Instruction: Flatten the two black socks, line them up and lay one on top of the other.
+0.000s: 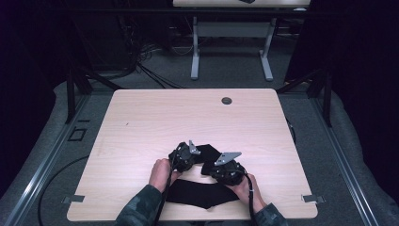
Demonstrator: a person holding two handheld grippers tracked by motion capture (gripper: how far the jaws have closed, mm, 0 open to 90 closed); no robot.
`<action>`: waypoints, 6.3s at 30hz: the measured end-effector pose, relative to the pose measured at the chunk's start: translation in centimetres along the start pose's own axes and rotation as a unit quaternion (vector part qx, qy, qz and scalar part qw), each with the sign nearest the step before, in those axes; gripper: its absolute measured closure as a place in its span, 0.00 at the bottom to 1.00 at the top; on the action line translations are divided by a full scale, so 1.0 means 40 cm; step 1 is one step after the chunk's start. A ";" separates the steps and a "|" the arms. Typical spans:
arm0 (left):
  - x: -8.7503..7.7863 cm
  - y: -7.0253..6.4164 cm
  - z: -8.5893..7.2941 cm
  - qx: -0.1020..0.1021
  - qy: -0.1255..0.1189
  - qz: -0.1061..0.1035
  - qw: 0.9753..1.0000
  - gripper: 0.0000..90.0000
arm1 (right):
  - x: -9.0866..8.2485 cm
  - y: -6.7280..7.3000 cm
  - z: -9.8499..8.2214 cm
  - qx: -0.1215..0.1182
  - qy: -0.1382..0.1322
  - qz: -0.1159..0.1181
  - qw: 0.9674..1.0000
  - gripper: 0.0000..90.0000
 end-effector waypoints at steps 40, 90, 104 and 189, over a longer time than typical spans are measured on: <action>-0.136 0.080 -0.116 -0.112 -0.044 -0.087 0.989 0.90 | -0.124 -0.102 -0.094 -0.068 0.062 -0.019 0.996 0.62; -0.079 0.113 -0.137 -0.165 -0.025 -0.128 0.978 0.91 | -0.171 -0.187 0.038 -0.126 0.028 -0.134 0.983 0.75; -0.071 0.116 -0.153 -0.187 -0.020 -0.128 0.974 0.58 | -0.165 -0.214 -0.067 0.051 0.039 -0.007 0.998 0.50; -0.017 0.157 -0.166 -0.151 0.003 0.012 0.989 0.12 | -0.045 -0.206 -0.102 0.117 0.078 -0.060 0.988 0.02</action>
Point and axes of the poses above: each handheld gripper's, and its own axes: x roughly forward along the jaws, z roughly out of its top, y roughly to its left, the point moved 7 cm from there along x, roughly forward along the jaws, and after that the axes turned 11 degrees about y, right-handed, at the moved point
